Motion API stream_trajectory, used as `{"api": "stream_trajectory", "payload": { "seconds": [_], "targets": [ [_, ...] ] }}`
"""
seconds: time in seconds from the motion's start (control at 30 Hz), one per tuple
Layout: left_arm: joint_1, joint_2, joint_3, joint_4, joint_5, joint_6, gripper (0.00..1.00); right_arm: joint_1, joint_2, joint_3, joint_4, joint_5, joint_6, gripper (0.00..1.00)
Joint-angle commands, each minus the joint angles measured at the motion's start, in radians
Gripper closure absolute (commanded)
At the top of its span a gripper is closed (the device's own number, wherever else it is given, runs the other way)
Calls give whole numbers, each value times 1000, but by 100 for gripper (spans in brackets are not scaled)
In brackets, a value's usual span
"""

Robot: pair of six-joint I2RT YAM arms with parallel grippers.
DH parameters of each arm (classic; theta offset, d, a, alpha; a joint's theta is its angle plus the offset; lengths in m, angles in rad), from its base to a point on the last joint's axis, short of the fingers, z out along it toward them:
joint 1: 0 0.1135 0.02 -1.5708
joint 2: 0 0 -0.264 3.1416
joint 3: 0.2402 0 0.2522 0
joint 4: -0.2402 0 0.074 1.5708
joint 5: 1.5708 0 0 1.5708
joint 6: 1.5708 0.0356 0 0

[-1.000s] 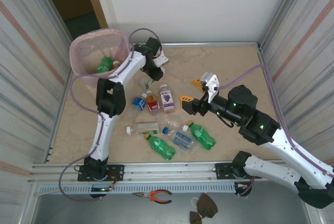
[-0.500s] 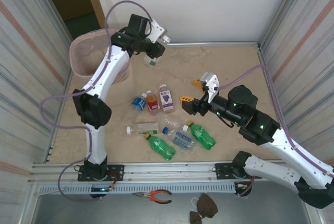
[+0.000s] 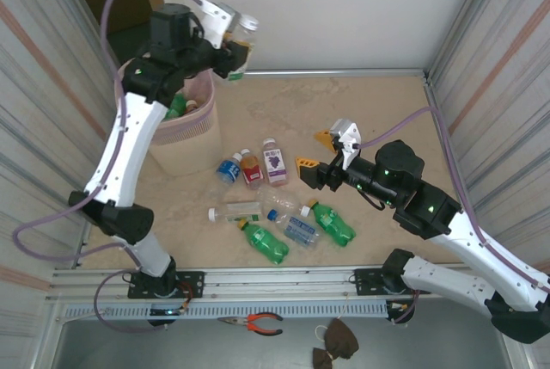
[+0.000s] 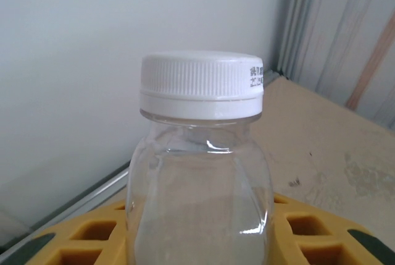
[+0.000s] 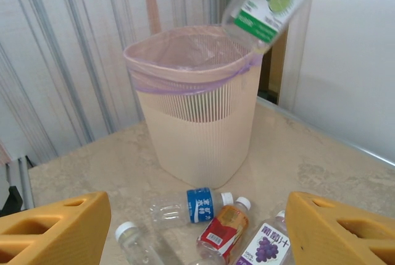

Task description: Put the plastic bottles in the bin

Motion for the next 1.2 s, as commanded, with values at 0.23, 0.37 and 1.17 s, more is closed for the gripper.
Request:
{"api": "stream_trajectory", "payload": {
  "seconds": [0.23, 0.37, 1.17],
  "targets": [
    [250, -148, -141, 62, 53, -246, 64, 7, 21, 28, 27, -26, -16, 27],
    [349, -165, -244, 98, 101, -354, 70, 7, 39, 43, 27, -36, -16, 27],
    [377, 14, -597, 74, 176, -614, 63, 10, 64, 51, 31, -47, 12, 27]
  ]
}}
